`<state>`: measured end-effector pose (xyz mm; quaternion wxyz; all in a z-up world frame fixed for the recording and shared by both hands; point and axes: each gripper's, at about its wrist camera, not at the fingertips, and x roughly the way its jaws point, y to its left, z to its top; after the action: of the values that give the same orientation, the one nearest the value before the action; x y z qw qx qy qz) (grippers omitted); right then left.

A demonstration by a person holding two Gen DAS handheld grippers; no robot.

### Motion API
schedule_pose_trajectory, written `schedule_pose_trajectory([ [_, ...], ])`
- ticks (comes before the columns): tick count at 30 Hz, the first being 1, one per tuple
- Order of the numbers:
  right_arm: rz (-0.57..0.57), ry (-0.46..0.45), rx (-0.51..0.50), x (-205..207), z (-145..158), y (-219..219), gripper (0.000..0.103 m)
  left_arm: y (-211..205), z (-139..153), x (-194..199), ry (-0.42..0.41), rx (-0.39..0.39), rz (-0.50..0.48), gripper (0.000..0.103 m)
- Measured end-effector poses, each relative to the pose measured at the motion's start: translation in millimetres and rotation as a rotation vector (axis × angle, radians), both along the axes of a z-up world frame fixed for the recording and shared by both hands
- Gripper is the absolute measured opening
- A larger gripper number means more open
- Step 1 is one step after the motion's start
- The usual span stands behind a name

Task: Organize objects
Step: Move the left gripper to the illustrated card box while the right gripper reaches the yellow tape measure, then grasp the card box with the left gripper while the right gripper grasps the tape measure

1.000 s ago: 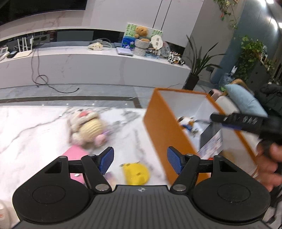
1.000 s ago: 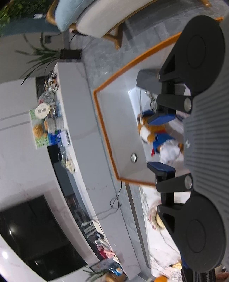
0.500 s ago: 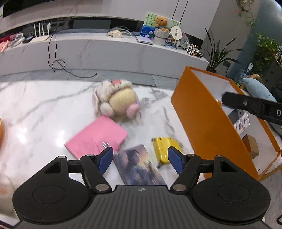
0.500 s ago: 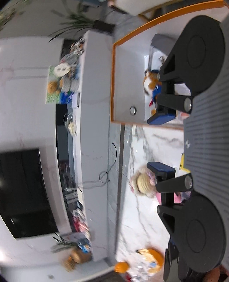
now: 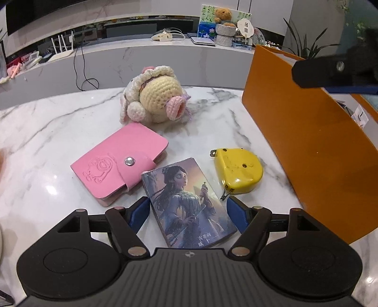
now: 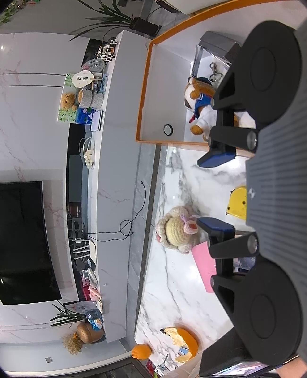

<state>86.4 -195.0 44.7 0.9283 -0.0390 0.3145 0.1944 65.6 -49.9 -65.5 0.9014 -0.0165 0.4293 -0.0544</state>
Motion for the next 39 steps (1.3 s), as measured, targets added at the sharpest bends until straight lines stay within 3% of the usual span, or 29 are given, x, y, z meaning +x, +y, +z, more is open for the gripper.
schedule_pose_trajectory([
  [9, 0.075, 0.021, -0.034, -5.3, -17.5, 34.5, 0.049, 20.1, 2.7, -14.3, 0.054, -0.058, -0.014, 0.071],
  [17, 0.058, 0.089, -0.102, -3.2, -46.5, 65.1, 0.049, 42.5, 4.7, -39.7, 0.061, -0.013, -0.023, 0.068],
  [19, 0.043, 0.096, -0.121, -2.0, -54.9, 69.9, 0.050, 45.6, 4.6, -41.9, 0.058, -0.012, -0.029, 0.068],
  [20, 0.028, 0.095, -0.132, -0.8, -59.1, 72.2, 0.057, 47.4, 4.8, -42.7, 0.060, -0.016, -0.029, 0.068],
  [22, -0.018, 0.092, -0.152, 2.2, -67.8, 74.7, 0.061, 49.7, 4.8, -42.6, 0.063, -0.018, -0.032, 0.068],
  [30, -0.136, 0.119, -0.166, 19.6, -96.2, 71.8, 0.060, 54.4, 5.3, -46.2, 0.071, -0.020, -0.041, 0.068],
  [39, -0.179, 0.135, -0.139, 28.4, -113.6, 66.7, 0.061, 55.3, 5.7, -47.7, 0.072, -0.020, -0.045, 0.068],
])
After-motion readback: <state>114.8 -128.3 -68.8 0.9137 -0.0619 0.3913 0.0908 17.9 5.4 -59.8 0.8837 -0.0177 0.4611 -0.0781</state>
